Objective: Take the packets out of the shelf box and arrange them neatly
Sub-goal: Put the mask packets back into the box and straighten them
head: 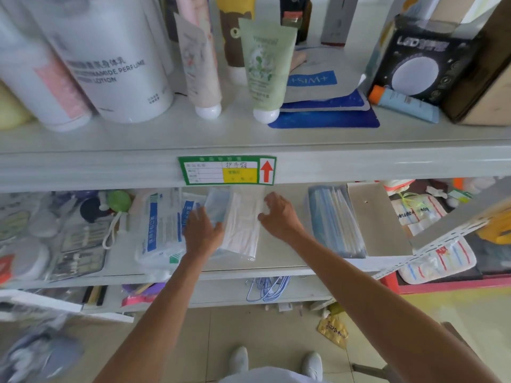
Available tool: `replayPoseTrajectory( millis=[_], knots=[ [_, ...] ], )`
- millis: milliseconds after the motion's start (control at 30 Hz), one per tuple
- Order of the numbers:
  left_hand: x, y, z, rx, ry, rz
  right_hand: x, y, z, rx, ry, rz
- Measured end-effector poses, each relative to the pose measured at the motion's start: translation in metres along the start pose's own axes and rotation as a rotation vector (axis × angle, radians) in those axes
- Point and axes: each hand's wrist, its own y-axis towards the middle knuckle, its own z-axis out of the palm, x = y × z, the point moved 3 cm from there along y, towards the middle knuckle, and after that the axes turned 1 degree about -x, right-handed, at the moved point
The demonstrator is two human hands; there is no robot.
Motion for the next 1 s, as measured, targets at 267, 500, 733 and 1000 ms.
replayPoseTrajectory(
  millis=[267, 500, 733, 1000],
  knots=[
    [0.002, 0.000, 0.012, 0.213, -0.197, 0.006, -0.005, 0.010, 0.060, -0.035, 0.295, 0.580],
    [-0.001, 0.008, 0.016, 0.311, -0.261, -0.173, -0.001, 0.015, 0.054, 0.091, 0.317, 0.665],
    [0.002, 0.017, 0.023, 0.294, -0.158, -0.097, -0.001, 0.013, 0.050, 0.106, 0.284, 0.624],
    [0.003, 0.031, 0.031, 0.313, -0.612, -0.382, -0.013, 0.007, 0.055, 0.173, 0.424, 0.567]
  ],
)
